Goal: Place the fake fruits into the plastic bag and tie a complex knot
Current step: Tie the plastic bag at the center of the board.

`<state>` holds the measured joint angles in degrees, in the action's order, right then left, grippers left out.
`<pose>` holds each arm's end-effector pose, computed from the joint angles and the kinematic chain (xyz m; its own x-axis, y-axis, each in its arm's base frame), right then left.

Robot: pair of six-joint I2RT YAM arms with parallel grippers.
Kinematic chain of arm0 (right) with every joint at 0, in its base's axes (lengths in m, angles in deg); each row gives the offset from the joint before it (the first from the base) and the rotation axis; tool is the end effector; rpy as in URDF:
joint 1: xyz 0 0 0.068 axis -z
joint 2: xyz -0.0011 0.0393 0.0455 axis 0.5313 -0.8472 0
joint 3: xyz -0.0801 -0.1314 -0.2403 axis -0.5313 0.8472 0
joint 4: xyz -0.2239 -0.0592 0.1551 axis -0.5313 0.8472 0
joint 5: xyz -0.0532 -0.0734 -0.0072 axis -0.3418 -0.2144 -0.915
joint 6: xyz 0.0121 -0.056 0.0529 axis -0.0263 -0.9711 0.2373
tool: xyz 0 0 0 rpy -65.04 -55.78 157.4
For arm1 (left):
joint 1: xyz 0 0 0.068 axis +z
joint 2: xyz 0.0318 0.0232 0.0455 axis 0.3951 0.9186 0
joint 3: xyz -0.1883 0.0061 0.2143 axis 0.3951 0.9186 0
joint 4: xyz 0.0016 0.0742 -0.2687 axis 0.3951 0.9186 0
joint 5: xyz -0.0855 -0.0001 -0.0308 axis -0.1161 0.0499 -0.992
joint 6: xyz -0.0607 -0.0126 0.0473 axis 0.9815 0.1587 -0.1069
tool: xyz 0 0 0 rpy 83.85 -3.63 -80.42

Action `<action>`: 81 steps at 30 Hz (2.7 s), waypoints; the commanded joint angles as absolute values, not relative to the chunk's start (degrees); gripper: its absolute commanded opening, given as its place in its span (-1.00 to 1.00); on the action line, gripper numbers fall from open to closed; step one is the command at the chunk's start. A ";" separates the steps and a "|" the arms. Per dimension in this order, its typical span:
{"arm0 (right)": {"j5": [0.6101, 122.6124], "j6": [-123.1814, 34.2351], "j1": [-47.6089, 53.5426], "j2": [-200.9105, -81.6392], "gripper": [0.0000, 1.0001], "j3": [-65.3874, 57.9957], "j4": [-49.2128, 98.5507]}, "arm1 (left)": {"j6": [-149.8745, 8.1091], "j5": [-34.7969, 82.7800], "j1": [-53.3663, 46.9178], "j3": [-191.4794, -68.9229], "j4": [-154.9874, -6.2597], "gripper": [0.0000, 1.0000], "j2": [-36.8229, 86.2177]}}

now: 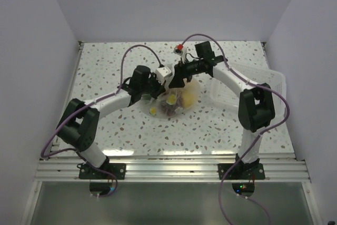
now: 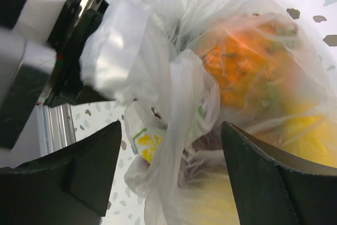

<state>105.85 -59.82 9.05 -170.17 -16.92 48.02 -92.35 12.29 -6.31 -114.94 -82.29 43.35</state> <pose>0.4057 0.2295 0.2533 -0.5325 -0.3260 -0.7812 -0.8413 0.3056 0.4459 0.3365 -0.2172 0.2033 -0.3491 0.3839 -0.8548 0.7835 0.6200 -0.0416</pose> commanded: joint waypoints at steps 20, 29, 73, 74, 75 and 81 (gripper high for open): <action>116.35 -74.14 12.23 -173.23 -0.51 -20.00 58.79 | -86.25 2.18 -3.62 -113.93 -89.33 -1.00 43.95; 125.42 -71.07 10.92 -167.87 -1.00 -13.06 59.14 | -82.99 10.37 -3.18 -112.17 -94.16 -1.00 44.13; 117.08 -75.01 9.15 -169.71 -0.53 -12.79 61.25 | -68.44 -18.81 -0.89 -104.27 -104.95 -1.00 40.25; 116.90 -75.54 9.15 -169.62 -0.51 -12.88 62.30 | -67.27 -18.46 -0.89 -104.26 -106.89 -1.00 40.69; 116.55 -75.72 9.07 -169.53 -0.49 -12.96 62.48 | -66.13 -17.15 -0.81 -104.52 -109.78 -1.00 41.22; 116.72 -79.76 9.07 -169.97 -0.50 -14.55 66.61 | -59.97 -13.89 -0.98 -105.93 -117.27 -1.00 42.72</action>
